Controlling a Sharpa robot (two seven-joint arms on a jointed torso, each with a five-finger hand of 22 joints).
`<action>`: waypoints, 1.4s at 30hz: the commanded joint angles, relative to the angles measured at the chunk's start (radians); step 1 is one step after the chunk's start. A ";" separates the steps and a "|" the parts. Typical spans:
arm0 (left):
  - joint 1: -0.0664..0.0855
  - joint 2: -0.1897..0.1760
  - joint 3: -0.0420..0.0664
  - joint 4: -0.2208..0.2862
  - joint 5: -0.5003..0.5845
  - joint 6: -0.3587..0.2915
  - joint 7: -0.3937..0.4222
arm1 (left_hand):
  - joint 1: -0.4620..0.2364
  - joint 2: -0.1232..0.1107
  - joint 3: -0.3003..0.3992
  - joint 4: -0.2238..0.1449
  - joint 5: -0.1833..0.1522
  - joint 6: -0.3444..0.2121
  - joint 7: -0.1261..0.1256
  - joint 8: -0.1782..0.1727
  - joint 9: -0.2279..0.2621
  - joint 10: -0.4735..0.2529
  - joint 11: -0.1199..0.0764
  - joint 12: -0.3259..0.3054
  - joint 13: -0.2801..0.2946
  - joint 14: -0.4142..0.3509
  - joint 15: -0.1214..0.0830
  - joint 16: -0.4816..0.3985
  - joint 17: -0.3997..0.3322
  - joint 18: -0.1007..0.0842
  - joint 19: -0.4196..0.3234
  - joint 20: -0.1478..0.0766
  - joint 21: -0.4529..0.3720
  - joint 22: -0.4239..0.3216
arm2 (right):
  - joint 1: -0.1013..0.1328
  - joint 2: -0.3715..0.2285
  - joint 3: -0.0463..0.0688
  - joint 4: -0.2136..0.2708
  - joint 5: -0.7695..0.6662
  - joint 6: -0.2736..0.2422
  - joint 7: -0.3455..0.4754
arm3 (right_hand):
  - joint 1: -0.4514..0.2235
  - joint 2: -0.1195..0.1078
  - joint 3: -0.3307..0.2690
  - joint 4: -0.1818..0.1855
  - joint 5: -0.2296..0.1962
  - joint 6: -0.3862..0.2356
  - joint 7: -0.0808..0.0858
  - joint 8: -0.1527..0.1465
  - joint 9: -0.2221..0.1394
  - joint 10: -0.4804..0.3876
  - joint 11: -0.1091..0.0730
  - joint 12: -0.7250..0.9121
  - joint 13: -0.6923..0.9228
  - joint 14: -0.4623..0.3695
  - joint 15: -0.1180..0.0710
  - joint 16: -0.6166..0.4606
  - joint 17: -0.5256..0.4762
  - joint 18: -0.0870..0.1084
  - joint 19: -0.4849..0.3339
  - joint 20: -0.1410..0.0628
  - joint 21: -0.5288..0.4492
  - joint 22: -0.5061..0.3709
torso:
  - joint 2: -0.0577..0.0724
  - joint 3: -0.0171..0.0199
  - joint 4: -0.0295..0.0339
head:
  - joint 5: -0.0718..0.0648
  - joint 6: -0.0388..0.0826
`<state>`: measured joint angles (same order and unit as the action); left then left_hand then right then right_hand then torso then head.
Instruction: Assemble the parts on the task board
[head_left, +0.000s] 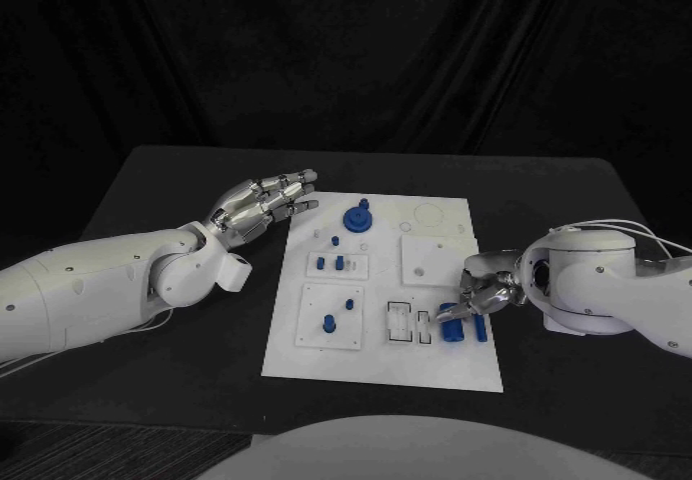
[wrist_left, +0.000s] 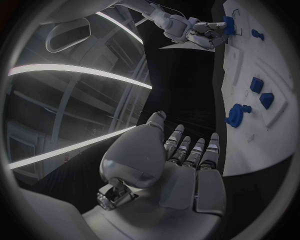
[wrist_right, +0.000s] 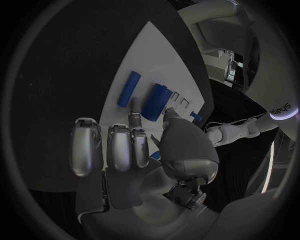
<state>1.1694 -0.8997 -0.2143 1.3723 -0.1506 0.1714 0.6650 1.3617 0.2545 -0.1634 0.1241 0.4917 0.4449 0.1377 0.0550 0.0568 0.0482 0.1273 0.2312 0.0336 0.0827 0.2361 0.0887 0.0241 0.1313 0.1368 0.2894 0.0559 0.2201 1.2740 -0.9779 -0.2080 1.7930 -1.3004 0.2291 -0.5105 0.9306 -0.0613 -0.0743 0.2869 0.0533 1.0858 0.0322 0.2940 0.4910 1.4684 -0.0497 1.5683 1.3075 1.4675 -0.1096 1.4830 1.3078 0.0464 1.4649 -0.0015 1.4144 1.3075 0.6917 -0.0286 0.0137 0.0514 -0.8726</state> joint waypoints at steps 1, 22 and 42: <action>-0.002 0.001 0.001 0.001 0.006 0.015 0.008 | -0.002 0.012 0.006 -0.001 0.006 -0.007 -0.002 0.001 -0.001 0.001 0.007 0.002 0.001 -0.001 0.005 0.003 0.001 -0.009 0.005 0.002 0.001 0.001 | -0.005 0.009 0.000 -0.003 -0.028 0.018 -0.028 | 0.022 -0.001 0.012 -0.001 -0.004 -0.013 -0.001 0.010 0.011 0.102 0.007 0.003 0.263 0.068 0.006 -0.007 0.060 -0.012 0.050 0.008 0.007 0.218 | 0.000 0.0000 0.0002 | -0.001 0.000; -0.005 0.000 0.001 0.001 0.006 0.019 0.007 | -0.001 0.012 0.010 -0.004 0.007 -0.008 -0.001 0.000 -0.001 0.001 0.008 0.003 0.001 0.002 0.009 0.006 0.002 -0.010 0.007 0.003 0.002 0.002 | -0.012 0.005 0.001 0.016 0.002 -0.081 0.004 | 0.322 0.030 0.147 -0.214 0.558 -0.146 0.009 0.086 0.116 0.102 0.015 0.003 0.263 0.059 0.012 -0.034 0.001 -0.002 0.031 0.015 -0.035 0.204 | -0.001 0.0000 -0.0001 | 0.013 0.000; -0.006 -0.002 0.001 0.001 0.006 0.017 0.005 | 0.000 0.012 0.014 -0.007 0.008 -0.008 -0.001 0.000 -0.001 0.001 0.009 0.004 0.001 0.008 0.011 0.013 0.004 -0.013 0.009 0.003 0.003 0.002 | 0.040 -0.015 0.001 0.033 0.529 -0.182 -0.022 | 0.173 0.027 0.400 -0.236 0.992 -0.148 0.012 0.131 0.138 0.102 0.015 0.003 0.263 0.056 0.012 -0.039 -0.018 0.003 0.024 0.014 -0.057 0.198 | 0.000 -0.0003 -0.0002 | 0.015 0.000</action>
<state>1.1647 -0.9036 -0.2143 1.3720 -0.1506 0.1778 0.6605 1.3617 0.2545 -0.1565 0.1172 0.4957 0.4449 0.1378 0.0550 0.0568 0.0482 0.1273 0.2312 0.0336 0.0899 0.2433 0.0960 0.0263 0.1312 0.1404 0.2930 0.0559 0.2211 1.3123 -0.9928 -0.2072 1.8279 -0.9783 0.0864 -0.5093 1.1194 -0.0380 0.0434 0.2193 0.9787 0.9321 0.0502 0.3737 0.6173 1.4629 -0.0372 1.5682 1.3080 1.4640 -0.0988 1.4483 1.2907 0.0466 1.4686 0.0092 1.3612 1.3073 0.6911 -0.0289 0.0138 0.0678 -0.8726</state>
